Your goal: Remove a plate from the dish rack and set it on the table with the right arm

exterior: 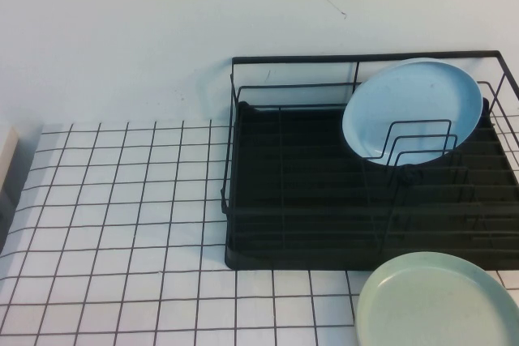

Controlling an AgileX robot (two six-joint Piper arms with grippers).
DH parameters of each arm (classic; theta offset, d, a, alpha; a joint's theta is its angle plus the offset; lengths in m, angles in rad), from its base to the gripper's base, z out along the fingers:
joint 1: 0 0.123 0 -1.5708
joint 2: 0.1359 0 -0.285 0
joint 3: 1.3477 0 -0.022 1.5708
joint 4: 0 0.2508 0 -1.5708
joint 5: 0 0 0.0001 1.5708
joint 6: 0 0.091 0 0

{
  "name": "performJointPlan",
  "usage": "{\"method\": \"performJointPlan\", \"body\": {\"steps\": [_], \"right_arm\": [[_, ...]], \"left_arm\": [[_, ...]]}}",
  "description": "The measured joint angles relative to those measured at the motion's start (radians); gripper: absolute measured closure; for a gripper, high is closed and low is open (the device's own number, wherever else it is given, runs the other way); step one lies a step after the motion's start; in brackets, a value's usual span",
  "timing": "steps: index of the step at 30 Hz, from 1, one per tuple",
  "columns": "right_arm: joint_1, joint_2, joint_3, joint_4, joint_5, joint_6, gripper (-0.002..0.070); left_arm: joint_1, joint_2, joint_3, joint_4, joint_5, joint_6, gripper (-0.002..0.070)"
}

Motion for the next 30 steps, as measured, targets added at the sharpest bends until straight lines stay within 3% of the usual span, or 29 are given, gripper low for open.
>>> {"method": "performJointPlan", "body": {"steps": [12,17,30], "right_arm": [[0.000,0.000,0.003,0.003,-0.004,0.001,0.0678],[-0.002,0.000,0.084,0.038,-0.049,0.002,0.0678],[-0.017,0.000,0.275,-0.063,-0.153,0.005,0.0678]], "left_arm": [[0.000,0.000,0.000,0.000,0.000,0.000,0.0678],[0.000,0.000,0.000,0.000,0.000,0.000,0.0678],[0.000,0.000,0.000,0.000,0.000,-0.002,0.0678]]}}
